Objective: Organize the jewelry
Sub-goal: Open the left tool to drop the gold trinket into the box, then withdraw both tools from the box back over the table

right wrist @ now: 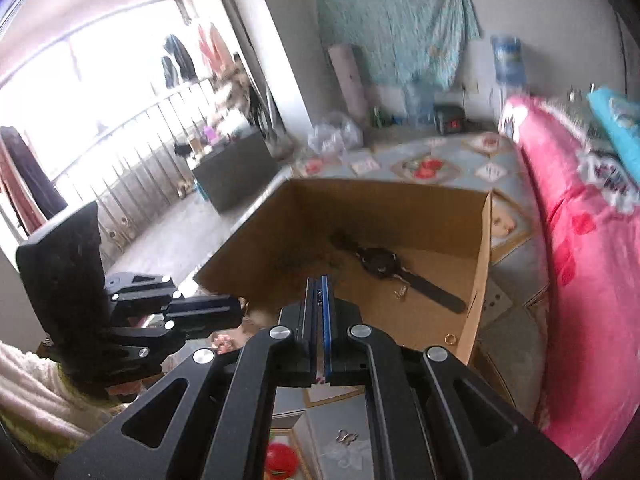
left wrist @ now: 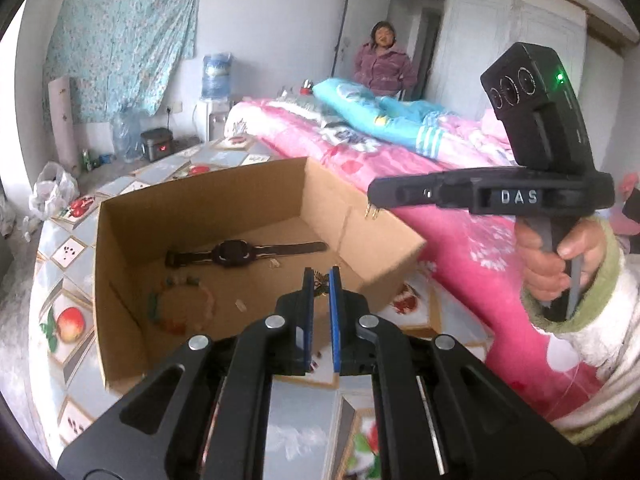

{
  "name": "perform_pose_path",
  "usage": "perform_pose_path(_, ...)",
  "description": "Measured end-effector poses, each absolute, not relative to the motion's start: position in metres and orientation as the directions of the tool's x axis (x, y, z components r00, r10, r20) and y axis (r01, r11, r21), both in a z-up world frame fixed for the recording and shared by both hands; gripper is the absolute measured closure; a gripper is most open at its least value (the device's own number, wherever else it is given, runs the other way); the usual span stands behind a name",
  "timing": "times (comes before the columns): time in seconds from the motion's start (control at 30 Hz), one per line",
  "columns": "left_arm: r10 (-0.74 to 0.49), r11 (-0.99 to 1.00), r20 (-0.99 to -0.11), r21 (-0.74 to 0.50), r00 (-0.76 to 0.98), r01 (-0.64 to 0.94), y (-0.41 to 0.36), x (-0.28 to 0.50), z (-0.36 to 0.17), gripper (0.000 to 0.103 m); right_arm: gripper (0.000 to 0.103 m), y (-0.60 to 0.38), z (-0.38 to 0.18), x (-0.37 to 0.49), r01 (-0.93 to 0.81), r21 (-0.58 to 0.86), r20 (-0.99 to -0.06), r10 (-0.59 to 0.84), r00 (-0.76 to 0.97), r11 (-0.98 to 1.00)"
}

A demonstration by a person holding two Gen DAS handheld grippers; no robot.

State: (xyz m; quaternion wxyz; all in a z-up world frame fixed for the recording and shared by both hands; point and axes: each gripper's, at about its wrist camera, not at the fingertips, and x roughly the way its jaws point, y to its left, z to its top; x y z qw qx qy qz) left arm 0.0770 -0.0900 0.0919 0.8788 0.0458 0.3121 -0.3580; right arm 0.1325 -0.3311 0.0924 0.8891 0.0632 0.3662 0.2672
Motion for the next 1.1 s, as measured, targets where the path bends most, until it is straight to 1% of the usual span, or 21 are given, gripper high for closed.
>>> perform_pose_path(0.1,-0.596,0.741,-0.636,-0.201,0.49,0.64,-0.1,0.115,0.08,0.097,0.101,-0.328,0.077,0.166,-0.398,0.311,-0.686,0.494,0.535,0.863)
perform_pose_path(0.2,-0.599,0.739,-0.67,-0.252,0.439,0.624,-0.109,0.141,0.066,0.097,0.1,-0.328,0.058,0.191,-0.367,0.312,-0.742,0.466,0.482,0.876)
perform_pose_path(0.27,-0.606,0.735,-0.696,-0.304,0.386,0.606,-0.114,0.16,0.056,0.097,0.1,-0.329,0.048,0.205,-0.354,0.302,-0.768,0.446,0.46,0.885)
perform_pose_path(0.33,-0.589,0.753,-0.717,-0.321,0.373,0.574,-0.116,0.171,0.049,0.097,0.1,-0.33,0.043,0.214,-0.343,0.295,-0.785,0.431,0.446,0.892)
perform_pose_path(0.37,-0.581,0.763,-0.725,-0.325,0.372,0.558,-0.117,0.176,0.046,0.095,0.1,-0.33,0.041,0.218,-0.337,0.292,-0.792,0.424,0.44,0.895)
perform_pose_path(0.4,-0.576,0.77,-0.731,-0.335,0.365,0.543,-0.117,0.181,0.043,0.089,0.1,-0.33,0.04,0.221,-0.337,0.291,-0.794,0.423,0.437,0.895)
perform_pose_path(0.5,-0.583,0.777,-0.73,-0.37,0.357,0.51,-0.114,0.189,0.039,0.081,0.099,-0.331,0.04,0.225,-0.341,0.291,-0.792,0.425,0.438,0.894)
perform_pose_path(0.73,-0.583,0.789,-0.726,-0.397,0.365,0.469,-0.105,0.196,0.035,0.08,0.099,-0.331,0.039,0.229,-0.337,0.295,-0.792,0.426,0.437,0.894)
perform_pose_path(0.83,-0.584,0.79,-0.718,-0.396,0.379,0.468,-0.101,0.194,0.038,0.074,0.099,-0.332,0.041,0.229,-0.335,0.292,-0.787,0.424,0.449,0.896)
perform_pose_path(0.97,-0.588,0.792,-0.695,-0.388,0.414,0.471,-0.093,0.184,0.048,0.064,0.099,-0.336,0.052,0.221,-0.324,0.3,-0.765,0.429,0.48,0.897)
perform_pose_path(1.03,-0.586,0.795,-0.684,-0.382,0.435,0.471,-0.088,0.179,0.055,0.06,0.096,-0.338,0.06,0.215,-0.322,0.303,-0.753,0.433,0.496,0.897)
perform_pose_path(1.1,-0.578,0.803,-0.673,-0.369,0.461,0.469,-0.082,0.173,0.064,0.049,0.084,-0.34,0.07,0.206,-0.322,0.3,-0.736,0.432,0.521,0.898)
